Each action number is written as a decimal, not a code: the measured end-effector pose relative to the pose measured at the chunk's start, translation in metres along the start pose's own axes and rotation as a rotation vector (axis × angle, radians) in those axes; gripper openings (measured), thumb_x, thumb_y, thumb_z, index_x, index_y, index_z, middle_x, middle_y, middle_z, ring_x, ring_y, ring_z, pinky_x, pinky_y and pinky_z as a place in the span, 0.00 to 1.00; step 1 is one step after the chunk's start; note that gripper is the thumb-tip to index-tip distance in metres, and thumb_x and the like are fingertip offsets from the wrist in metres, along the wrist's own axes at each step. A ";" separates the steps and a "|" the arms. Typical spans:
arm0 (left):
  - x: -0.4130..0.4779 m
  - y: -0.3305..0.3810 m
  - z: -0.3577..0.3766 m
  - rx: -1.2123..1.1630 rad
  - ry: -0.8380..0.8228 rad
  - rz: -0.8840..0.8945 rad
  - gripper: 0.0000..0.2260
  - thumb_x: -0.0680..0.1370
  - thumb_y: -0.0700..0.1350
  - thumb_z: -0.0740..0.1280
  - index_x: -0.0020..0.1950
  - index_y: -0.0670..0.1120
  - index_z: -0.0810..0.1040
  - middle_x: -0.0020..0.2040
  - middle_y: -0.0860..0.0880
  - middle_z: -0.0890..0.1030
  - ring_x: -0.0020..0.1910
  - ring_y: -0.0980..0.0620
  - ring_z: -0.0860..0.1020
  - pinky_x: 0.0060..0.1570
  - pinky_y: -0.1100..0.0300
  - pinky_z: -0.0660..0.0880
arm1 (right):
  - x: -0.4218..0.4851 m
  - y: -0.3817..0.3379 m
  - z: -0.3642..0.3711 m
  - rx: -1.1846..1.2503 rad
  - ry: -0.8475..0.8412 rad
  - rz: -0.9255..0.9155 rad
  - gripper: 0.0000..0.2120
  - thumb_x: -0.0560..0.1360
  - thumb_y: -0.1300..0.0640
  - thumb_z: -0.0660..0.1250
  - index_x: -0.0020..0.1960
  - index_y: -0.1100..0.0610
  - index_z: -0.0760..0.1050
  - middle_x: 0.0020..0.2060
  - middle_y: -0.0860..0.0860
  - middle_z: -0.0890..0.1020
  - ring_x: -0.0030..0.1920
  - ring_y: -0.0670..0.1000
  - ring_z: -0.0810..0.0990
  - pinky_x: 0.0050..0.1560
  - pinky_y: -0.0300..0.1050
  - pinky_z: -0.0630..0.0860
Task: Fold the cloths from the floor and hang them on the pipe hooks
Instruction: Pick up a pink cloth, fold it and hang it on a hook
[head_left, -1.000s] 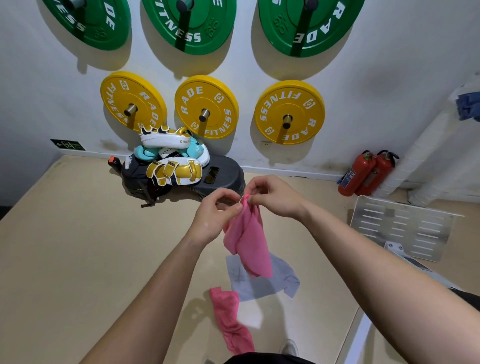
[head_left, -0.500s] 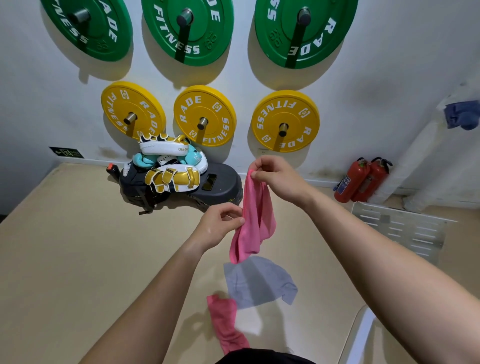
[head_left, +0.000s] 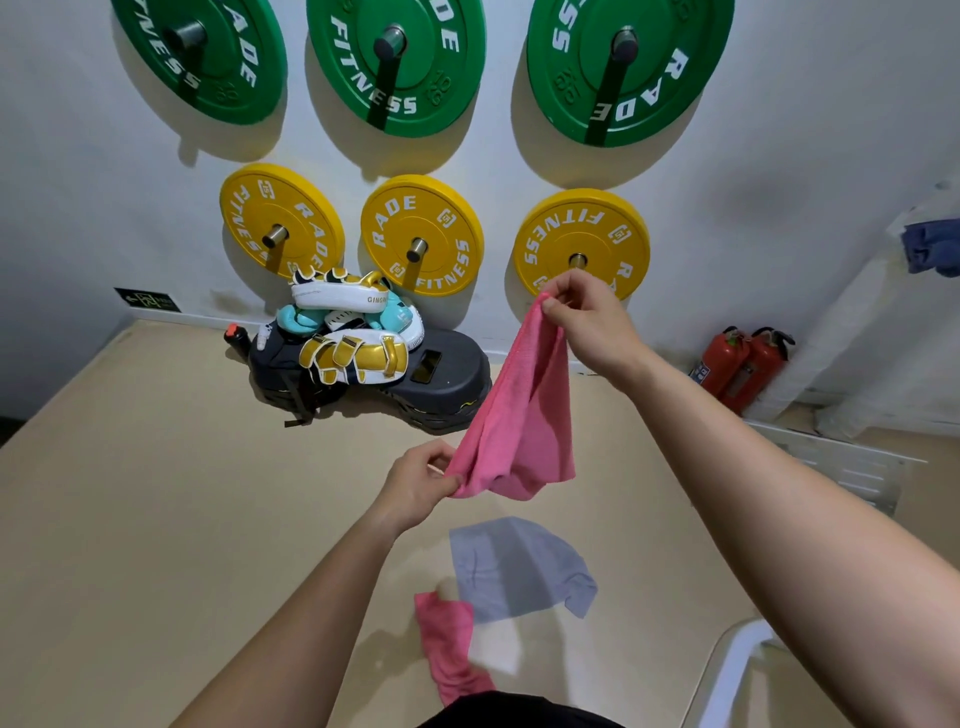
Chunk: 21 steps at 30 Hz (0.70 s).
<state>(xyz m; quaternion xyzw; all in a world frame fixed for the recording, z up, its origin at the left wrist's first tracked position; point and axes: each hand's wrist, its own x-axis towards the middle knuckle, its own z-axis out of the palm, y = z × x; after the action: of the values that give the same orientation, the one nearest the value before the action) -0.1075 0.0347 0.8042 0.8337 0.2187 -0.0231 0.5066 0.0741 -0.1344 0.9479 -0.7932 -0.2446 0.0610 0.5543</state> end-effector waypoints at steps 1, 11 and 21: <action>-0.001 -0.006 -0.005 -0.005 0.008 -0.021 0.07 0.71 0.37 0.71 0.45 0.48 0.82 0.40 0.51 0.82 0.32 0.57 0.76 0.38 0.59 0.71 | -0.001 0.003 -0.001 -0.016 0.023 0.016 0.06 0.77 0.62 0.64 0.46 0.53 0.75 0.41 0.48 0.76 0.39 0.45 0.73 0.42 0.36 0.70; 0.002 -0.002 -0.074 -0.405 0.161 -0.217 0.06 0.76 0.31 0.69 0.47 0.40 0.83 0.44 0.43 0.84 0.40 0.52 0.83 0.40 0.64 0.82 | -0.023 0.075 -0.002 -0.152 0.066 0.320 0.06 0.77 0.64 0.61 0.47 0.56 0.75 0.38 0.47 0.76 0.43 0.50 0.75 0.45 0.46 0.70; 0.007 0.010 -0.073 0.188 0.093 -0.027 0.12 0.68 0.45 0.80 0.49 0.52 0.83 0.41 0.55 0.82 0.40 0.55 0.78 0.37 0.62 0.71 | -0.032 0.100 0.002 -0.032 0.130 0.504 0.07 0.72 0.60 0.57 0.38 0.52 0.69 0.35 0.49 0.74 0.38 0.51 0.72 0.38 0.46 0.66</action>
<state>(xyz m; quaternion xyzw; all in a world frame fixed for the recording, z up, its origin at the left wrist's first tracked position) -0.1103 0.0957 0.8460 0.8746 0.2502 -0.0117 0.4151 0.0779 -0.1738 0.8510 -0.8401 -0.0041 0.1423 0.5235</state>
